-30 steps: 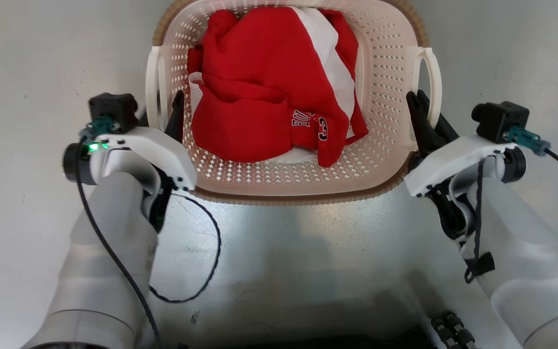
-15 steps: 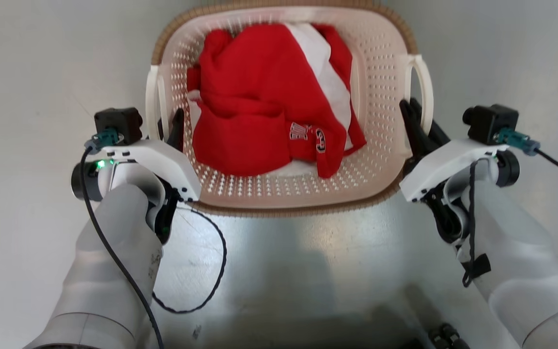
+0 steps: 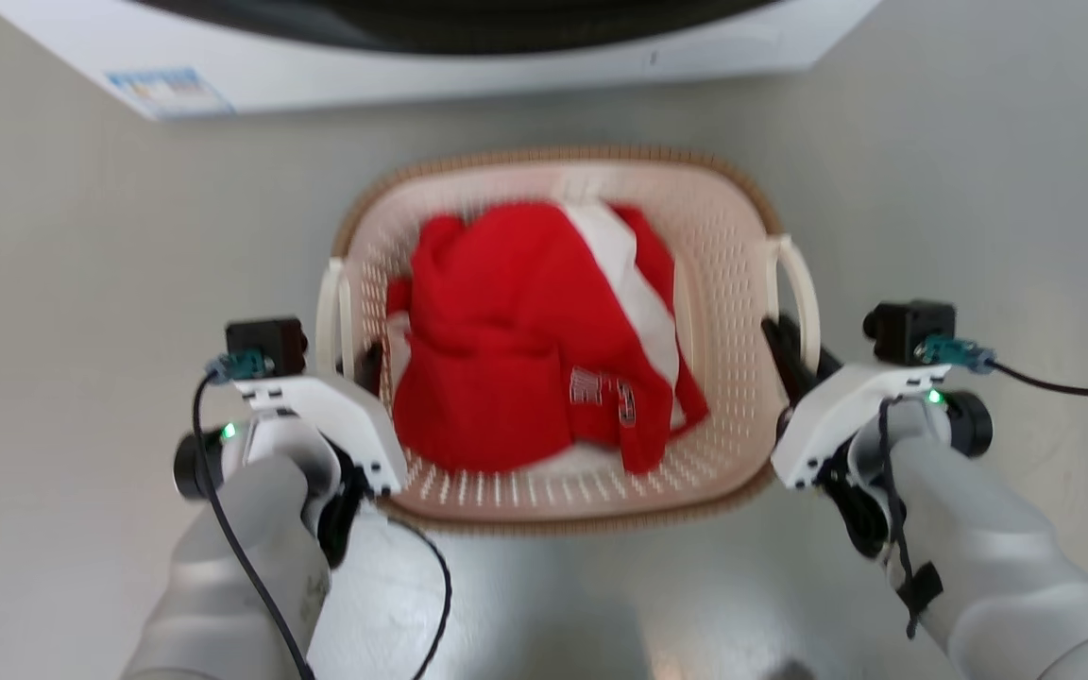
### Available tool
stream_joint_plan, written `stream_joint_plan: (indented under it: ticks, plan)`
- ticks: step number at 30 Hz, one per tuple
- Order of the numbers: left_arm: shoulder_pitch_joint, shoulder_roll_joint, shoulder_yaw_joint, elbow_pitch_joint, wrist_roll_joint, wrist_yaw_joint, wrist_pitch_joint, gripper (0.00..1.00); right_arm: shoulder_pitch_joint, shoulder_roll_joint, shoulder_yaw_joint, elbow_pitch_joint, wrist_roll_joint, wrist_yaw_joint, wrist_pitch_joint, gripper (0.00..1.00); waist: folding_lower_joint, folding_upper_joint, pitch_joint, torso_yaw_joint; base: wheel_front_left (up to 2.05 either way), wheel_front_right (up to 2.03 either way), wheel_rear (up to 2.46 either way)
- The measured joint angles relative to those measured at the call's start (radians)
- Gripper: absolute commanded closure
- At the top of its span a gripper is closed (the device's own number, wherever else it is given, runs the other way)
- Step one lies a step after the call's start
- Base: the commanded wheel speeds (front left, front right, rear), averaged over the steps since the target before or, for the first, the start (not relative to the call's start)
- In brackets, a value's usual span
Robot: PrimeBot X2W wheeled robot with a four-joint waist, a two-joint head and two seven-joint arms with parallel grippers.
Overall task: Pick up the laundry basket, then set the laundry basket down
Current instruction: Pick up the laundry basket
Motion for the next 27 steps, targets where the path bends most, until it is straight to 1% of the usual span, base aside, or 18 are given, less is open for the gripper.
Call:
stream_joint_plan:
  ticks: [8,12,19,22,27]
  plan:
    - [0.06,0.0,-0.088,0.038,-0.113,0.007,0.085,1.0,0.029,-0.003,0.125,0.035,0.103,0.0,0.075,1.0,0.0,0.0,-0.174,-0.003,0.0,0.0,0.0]
    - [0.091,0.003,-0.128,0.046,-0.134,0.007,0.112,1.0,0.056,-0.003,0.172,0.044,0.147,-0.001,0.11,1.0,0.0,0.0,-0.259,-0.007,0.0,0.0,0.0]
    - [0.153,-0.001,-0.158,0.073,-0.18,0.007,0.16,1.0,0.089,-0.002,0.257,0.058,0.21,-0.001,0.183,1.0,0.0,0.0,-0.391,-0.012,0.0,0.0,0.0]
    - [0.173,0.0,-0.174,0.078,-0.196,0.007,0.198,1.0,0.093,-0.002,0.281,0.059,0.247,-0.001,0.232,1.0,0.0,0.0,-0.44,-0.014,0.0,0.0,0.0]
    - [0.211,-0.001,-0.184,0.088,-0.225,0.007,0.23,1.0,0.121,-0.002,0.32,0.061,0.281,-0.001,0.269,1.0,-0.0001,0.0,-0.512,-0.017,0.0,0.0,0.0]
